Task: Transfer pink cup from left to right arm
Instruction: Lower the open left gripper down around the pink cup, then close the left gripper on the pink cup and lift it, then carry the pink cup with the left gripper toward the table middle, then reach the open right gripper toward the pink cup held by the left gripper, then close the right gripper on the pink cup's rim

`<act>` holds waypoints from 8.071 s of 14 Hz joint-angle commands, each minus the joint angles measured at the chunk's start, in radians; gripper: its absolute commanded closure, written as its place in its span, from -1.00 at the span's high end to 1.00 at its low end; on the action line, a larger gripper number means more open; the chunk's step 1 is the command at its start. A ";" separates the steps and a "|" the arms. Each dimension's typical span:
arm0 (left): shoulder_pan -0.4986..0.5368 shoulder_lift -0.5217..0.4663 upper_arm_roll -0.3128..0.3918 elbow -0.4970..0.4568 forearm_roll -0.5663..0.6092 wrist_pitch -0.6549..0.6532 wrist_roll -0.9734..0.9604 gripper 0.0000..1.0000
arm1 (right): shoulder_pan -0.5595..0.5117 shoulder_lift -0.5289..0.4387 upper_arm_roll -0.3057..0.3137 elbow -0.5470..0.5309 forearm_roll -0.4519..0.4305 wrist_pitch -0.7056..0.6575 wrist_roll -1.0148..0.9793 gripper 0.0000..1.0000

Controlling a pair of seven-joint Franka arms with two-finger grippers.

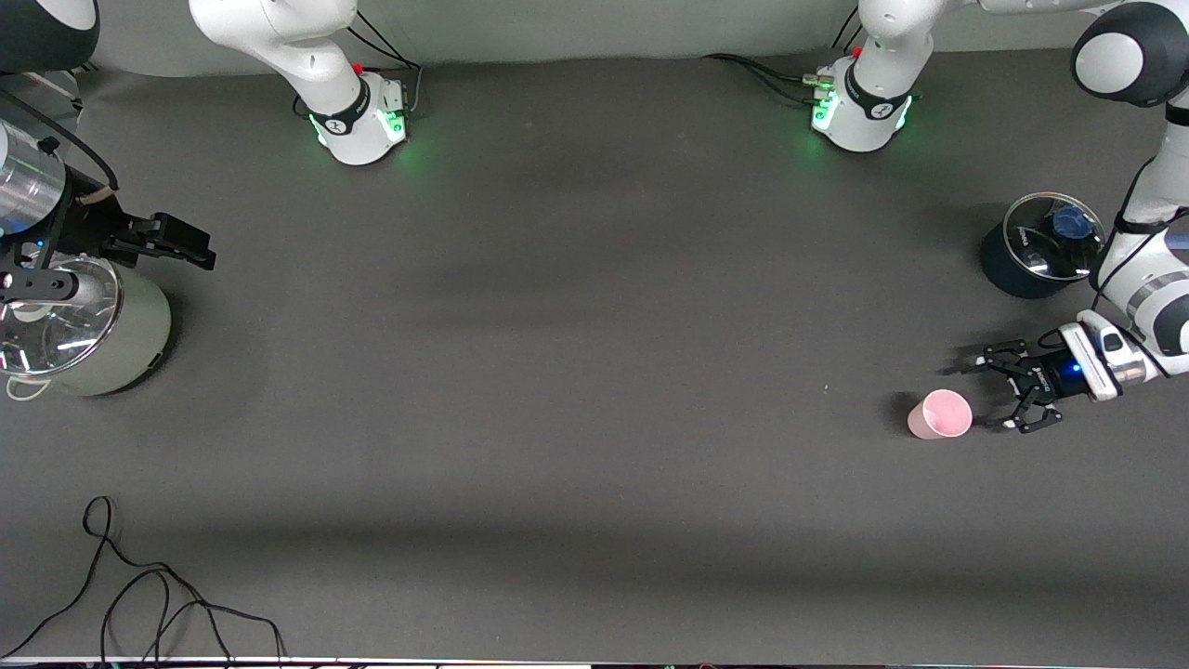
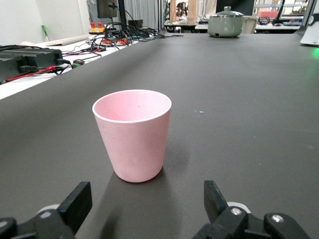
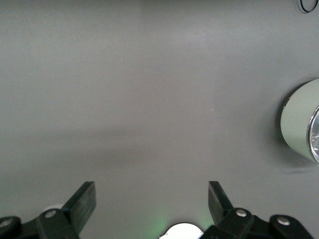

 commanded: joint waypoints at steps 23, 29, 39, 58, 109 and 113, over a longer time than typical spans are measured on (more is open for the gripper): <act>-0.106 0.027 -0.004 -0.026 -0.151 0.102 0.005 0.05 | -0.002 -0.004 -0.005 0.005 0.015 -0.013 -0.020 1.00; -0.120 -0.087 -0.007 -0.023 -0.139 0.070 -0.214 0.01 | -0.003 -0.003 -0.005 0.005 0.015 -0.013 -0.020 1.00; -0.316 -0.553 -0.034 -0.375 -0.320 0.222 -0.458 -0.06 | -0.003 -0.004 -0.005 0.006 0.015 -0.013 -0.020 1.00; -1.164 -0.955 -0.041 -0.588 -0.829 0.968 -0.617 -0.02 | 0.003 0.008 -0.023 0.017 0.068 0.000 -0.046 0.99; -1.177 -0.964 -0.052 -0.583 -0.848 1.001 -0.617 0.06 | 0.635 0.476 0.023 0.445 0.256 0.331 1.383 -1.00; -1.177 -0.964 -0.052 -0.583 -0.848 1.001 -0.618 0.19 | 0.633 0.470 0.021 0.445 0.251 0.331 1.382 -1.00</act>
